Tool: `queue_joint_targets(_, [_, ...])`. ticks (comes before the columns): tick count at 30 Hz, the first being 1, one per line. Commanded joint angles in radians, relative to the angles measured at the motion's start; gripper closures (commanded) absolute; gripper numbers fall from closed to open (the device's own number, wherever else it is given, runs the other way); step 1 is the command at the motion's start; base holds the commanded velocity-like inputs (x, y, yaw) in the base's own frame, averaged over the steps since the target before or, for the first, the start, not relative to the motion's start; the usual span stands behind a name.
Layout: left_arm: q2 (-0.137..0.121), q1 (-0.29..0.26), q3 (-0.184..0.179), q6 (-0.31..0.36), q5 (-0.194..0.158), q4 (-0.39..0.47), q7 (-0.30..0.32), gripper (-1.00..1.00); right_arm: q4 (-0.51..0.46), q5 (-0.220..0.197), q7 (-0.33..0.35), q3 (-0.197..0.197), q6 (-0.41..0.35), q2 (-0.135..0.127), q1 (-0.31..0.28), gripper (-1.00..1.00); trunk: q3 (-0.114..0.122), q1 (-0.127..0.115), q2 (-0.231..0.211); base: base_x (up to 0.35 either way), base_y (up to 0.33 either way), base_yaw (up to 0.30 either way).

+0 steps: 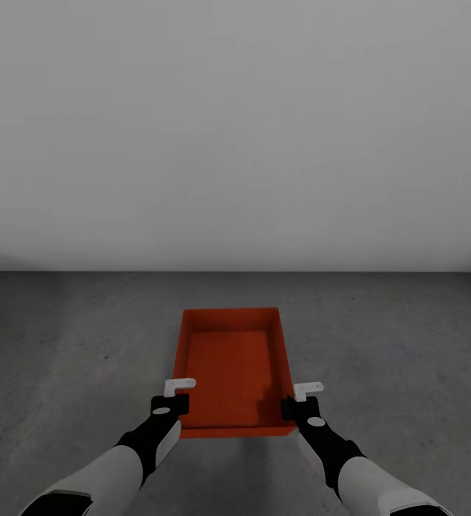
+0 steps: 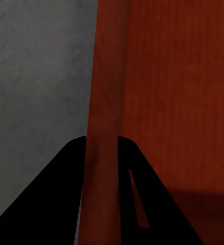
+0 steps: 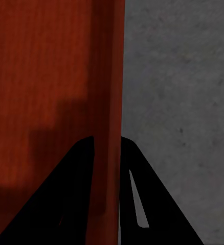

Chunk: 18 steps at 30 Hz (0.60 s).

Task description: Move the two storage containers from the living room to the garage. In the garage, place one container on the floor and stack the other container on top of it (either order is fine).

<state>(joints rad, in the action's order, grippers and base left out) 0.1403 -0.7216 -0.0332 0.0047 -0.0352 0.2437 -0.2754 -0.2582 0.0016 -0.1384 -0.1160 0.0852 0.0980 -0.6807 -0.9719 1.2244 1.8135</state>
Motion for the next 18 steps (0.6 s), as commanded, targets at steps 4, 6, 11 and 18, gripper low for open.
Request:
queue_joint_targets(4, [-0.004, -0.001, 0.024, -0.023, 0.015, 0.005, -0.010, 1.00, 0.004, -0.006, -0.009, 0.016, 0.005, -0.001, 0.000, 1.00, -0.013, 0.015, 0.029, 0.000, 0.000, 0.000])
queue_joint_targets(6, [-0.004, -0.001, 0.024, -0.023, 0.015, 0.004, -0.010, 1.00, 0.004, -0.006, -0.009, 0.016, 0.005, -0.001, 0.000, 1.00, -0.020, 0.023, 0.043, 0.000, 0.000, 0.000])
queue_joint_targets(11, [-0.004, -0.001, 0.024, -0.023, 0.015, 0.004, -0.010, 1.00, 0.004, -0.006, -0.009, 0.016, 0.005, -0.001, 0.000, 1.00, -0.035, 0.042, 0.078, 0.000, 0.000, 0.000])
queue_joint_targets(18, [-0.004, -0.001, 0.024, -0.023, 0.015, 0.005, -0.010, 1.00, 0.004, -0.006, -0.009, 0.016, 0.005, -0.002, 0.000, 1.00, -0.057, 0.069, 0.127, 0.000, 0.000, 0.000])
